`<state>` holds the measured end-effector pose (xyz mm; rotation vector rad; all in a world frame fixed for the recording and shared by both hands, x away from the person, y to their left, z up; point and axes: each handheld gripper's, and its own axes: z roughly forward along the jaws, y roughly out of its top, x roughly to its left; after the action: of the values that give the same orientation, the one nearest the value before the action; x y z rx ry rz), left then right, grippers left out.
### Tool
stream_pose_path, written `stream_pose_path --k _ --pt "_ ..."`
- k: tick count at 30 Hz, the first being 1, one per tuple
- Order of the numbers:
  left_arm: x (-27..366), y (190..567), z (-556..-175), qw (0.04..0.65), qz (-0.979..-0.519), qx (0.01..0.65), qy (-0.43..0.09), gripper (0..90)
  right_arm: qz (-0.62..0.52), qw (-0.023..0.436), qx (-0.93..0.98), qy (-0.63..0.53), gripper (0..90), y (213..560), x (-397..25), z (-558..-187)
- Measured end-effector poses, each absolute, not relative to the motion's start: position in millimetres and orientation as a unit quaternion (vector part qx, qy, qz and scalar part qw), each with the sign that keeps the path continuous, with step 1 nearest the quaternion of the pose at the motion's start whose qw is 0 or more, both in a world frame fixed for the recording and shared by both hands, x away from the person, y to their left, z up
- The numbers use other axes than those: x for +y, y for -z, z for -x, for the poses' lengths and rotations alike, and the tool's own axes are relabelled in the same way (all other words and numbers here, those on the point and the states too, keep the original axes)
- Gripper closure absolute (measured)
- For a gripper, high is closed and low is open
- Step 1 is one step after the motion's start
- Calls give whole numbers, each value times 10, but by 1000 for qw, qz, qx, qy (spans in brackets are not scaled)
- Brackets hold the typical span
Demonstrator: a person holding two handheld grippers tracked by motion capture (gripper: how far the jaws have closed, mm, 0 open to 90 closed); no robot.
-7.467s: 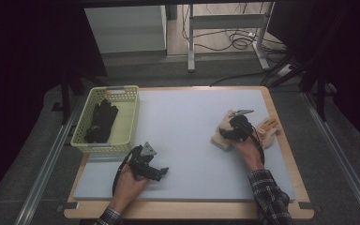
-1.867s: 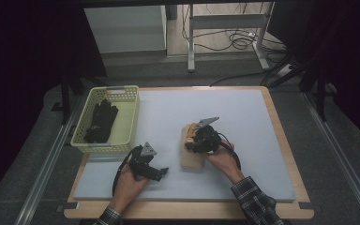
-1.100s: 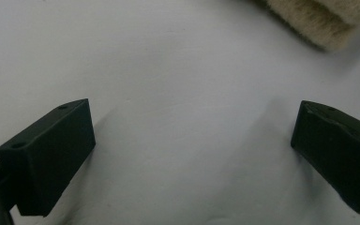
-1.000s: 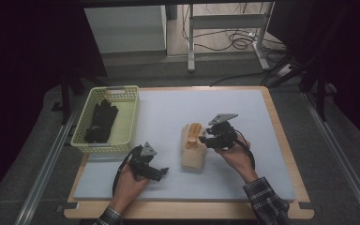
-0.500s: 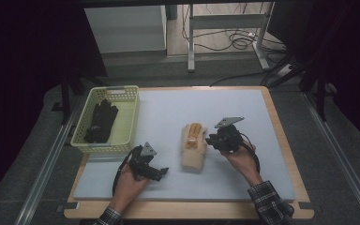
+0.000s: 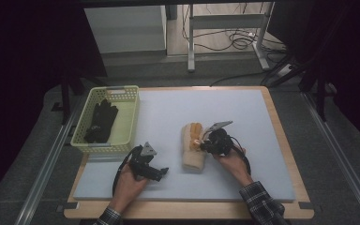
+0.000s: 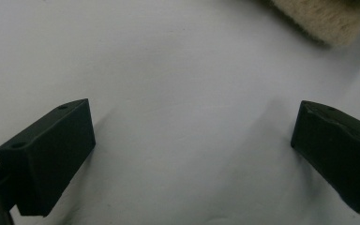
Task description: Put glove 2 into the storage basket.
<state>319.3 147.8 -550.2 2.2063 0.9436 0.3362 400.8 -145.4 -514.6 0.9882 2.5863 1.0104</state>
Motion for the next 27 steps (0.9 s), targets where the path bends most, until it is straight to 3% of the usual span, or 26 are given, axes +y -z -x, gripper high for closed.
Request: stream_pose_path --k 5,6,10,20,27 --pt "1478 5502 -3194 352 -852 365 -130 1 -304 138 874 -354 735 4991 -1389 -3935" --pt "1478 5502 -3193 352 -852 365 -130 1 -302 153 872 -353 632 4944 -1363 -3955" --pt "1478 5502 -3193 352 -852 364 -130 1 -315 170 869 -342 572 4927 -1411 -4028" --pt "1478 5501 -3194 352 -852 365 -130 1 -333 169 861 -346 586 4929 -1627 -3939" --pt "1480 5501 -3194 352 -852 365 -129 1 -322 142 869 -349 761 5035 -1719 -3734"
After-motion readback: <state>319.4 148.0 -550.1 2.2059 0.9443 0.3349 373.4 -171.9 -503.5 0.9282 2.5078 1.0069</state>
